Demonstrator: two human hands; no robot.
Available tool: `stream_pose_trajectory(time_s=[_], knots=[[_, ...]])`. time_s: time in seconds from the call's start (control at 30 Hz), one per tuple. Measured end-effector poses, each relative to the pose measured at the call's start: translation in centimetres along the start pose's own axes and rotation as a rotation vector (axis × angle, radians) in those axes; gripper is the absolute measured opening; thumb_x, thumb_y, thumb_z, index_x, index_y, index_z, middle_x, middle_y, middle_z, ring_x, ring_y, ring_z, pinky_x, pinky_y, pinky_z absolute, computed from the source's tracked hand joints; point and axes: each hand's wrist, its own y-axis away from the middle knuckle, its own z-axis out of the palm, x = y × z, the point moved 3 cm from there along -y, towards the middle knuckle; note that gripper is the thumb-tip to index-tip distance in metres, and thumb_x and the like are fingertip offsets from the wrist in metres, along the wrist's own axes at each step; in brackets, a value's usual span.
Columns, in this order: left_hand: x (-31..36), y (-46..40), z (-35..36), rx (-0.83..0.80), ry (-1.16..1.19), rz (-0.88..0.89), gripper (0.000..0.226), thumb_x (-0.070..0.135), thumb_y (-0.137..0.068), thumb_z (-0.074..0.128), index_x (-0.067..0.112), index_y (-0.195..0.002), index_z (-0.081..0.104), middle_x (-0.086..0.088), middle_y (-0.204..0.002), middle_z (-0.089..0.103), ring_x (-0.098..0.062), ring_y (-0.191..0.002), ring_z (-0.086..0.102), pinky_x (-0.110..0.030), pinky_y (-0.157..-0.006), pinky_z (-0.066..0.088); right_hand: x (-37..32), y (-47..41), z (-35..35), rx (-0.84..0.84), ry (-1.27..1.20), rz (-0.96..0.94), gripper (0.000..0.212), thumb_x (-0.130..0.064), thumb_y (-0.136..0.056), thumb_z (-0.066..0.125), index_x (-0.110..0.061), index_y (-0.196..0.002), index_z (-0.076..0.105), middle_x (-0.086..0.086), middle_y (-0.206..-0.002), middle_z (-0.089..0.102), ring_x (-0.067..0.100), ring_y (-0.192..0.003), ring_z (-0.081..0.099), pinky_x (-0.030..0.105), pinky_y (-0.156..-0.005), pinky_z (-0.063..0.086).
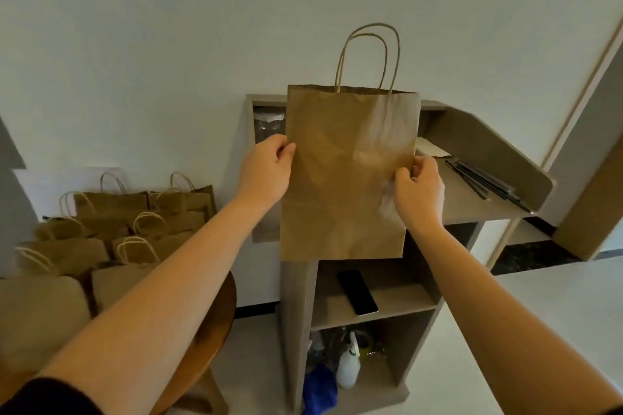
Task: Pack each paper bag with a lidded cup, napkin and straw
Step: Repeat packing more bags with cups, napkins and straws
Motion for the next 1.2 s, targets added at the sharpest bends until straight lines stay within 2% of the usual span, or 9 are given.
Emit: stream_pose_trajectory(time_s=[0.1, 0.17, 0.3, 0.57, 0.73, 0.83, 0.93, 1.07, 1.2], knots=[[0.7, 5.2, -1.4, 0.015, 0.004, -0.012, 0.028, 0.021, -0.100, 0.043, 0.021, -0.073, 0.049, 0.001, -0.067, 0.050, -0.011, -0.062, 0.048, -0.022, -0.061, 0.039, 0.4, 4.4, -1.1, -0.043, -0.023, 0.004, 0.012, -0.016, -0.095, 0.046, -0.020, -0.105, 0.042, -0.007, -0.086, 0.051, 0.010, -0.075, 0.052, 0.023, -0.066, 0.045], [0.8, 8.2, -2.7, 0.020, -0.009, -0.012, 0.028, 0.021, -0.100, 0.044, 0.018, -0.073, 0.051, -0.005, -0.066, 0.052, -0.016, -0.061, 0.050, -0.028, -0.060, 0.041, 0.8, 7.4, -1.6, -0.046, -0.044, 0.018, 0.010, -0.015, -0.095, 0.047, -0.020, -0.102, 0.042, -0.006, -0.083, 0.049, 0.008, -0.070, 0.050, 0.020, -0.062, 0.043], [-0.4, 13.1, -6.2, 0.044, -0.078, -0.073, 0.026, 0.023, -0.099, 0.045, 0.005, -0.086, 0.059, -0.017, -0.077, 0.062, -0.029, -0.071, 0.058, -0.044, -0.070, 0.048, 1.2, 12.5, -0.8, -0.132, -0.063, 0.028, 0.010, -0.015, -0.094, 0.048, -0.018, -0.103, 0.046, -0.003, -0.081, 0.052, 0.011, -0.067, 0.051, 0.022, -0.062, 0.045], [-10.9, 22.0, -14.1, 0.037, -0.215, -0.407, 0.030, 0.021, -0.099, 0.046, 0.008, -0.124, 0.055, -0.005, -0.110, 0.063, -0.020, -0.103, 0.059, -0.032, -0.088, 0.049, 1.7, 21.6, 9.8, -0.497, 0.001, 0.066, 0.015, -0.016, -0.094, 0.049, -0.018, -0.108, 0.047, -0.003, -0.085, 0.055, 0.011, -0.072, 0.055, 0.024, -0.062, 0.045], [-19.0, 24.9, -19.7, 0.033, -0.313, -0.573, 0.009, 0.016, -0.097, 0.048, 0.016, -0.096, 0.057, 0.000, -0.088, 0.060, -0.013, -0.081, 0.056, -0.017, -0.066, 0.042, 2.5, 25.7, 19.9, -0.698, 0.023, 0.118, 0.016, -0.014, -0.094, 0.049, -0.017, -0.109, 0.046, -0.001, -0.087, 0.053, 0.012, -0.072, 0.054, 0.021, -0.059, 0.042], [-25.2, 26.2, -22.3, -0.014, -0.359, -0.719, 0.014, 0.018, -0.097, 0.049, 0.014, -0.091, 0.061, -0.003, -0.089, 0.063, -0.017, -0.084, 0.059, -0.023, -0.077, 0.045, 3.5, 28.1, 26.7, -0.808, 0.067, 0.176, 0.016, -0.011, -0.094, 0.049, -0.016, -0.108, 0.045, -0.002, -0.087, 0.052, 0.011, -0.075, 0.054, 0.018, -0.060, 0.042], [-31.0, 27.4, -24.2, -0.068, -0.396, -0.845, 0.016, 0.020, -0.097, 0.049, 0.014, -0.092, 0.063, -0.004, -0.092, 0.064, -0.019, -0.087, 0.060, -0.025, -0.084, 0.045, 4.8, 30.6, 32.9, -0.897, 0.122, 0.244, 0.017, -0.009, -0.094, 0.048, -0.013, -0.111, 0.046, -0.002, -0.089, 0.052, 0.015, -0.081, 0.055, 0.025, -0.074, 0.048], [-37.3, 27.6, -25.9, -0.130, -0.425, -0.924, 0.022, 0.015, -0.097, 0.047, 0.006, -0.093, 0.066, -0.012, -0.094, 0.066, -0.021, -0.082, 0.057, -0.025, -0.077, 0.045, 6.0, 33.0, 39.2, -0.922, 0.191, 0.324, 0.022, -0.009, -0.096, 0.046, -0.013, -0.118, 0.045, 0.004, -0.101, 0.055, 0.020, -0.094, 0.057, 0.027, -0.081, 0.044], [-41.6, 26.3, -26.0, -0.191, -0.392, -0.964, 0.019, 0.013, -0.097, 0.045, 0.010, -0.085, 0.061, -0.004, -0.083, 0.058, -0.017, -0.078, 0.052, -0.021, -0.072, 0.038, 7.4, 33.8, 43.3, -0.918, 0.274, 0.421, 0.031, -0.007, -0.097, 0.045, -0.012, -0.126, 0.039, 0.004, -0.110, 0.053, 0.019, -0.095, 0.054, 0.030, -0.086, 0.047]])
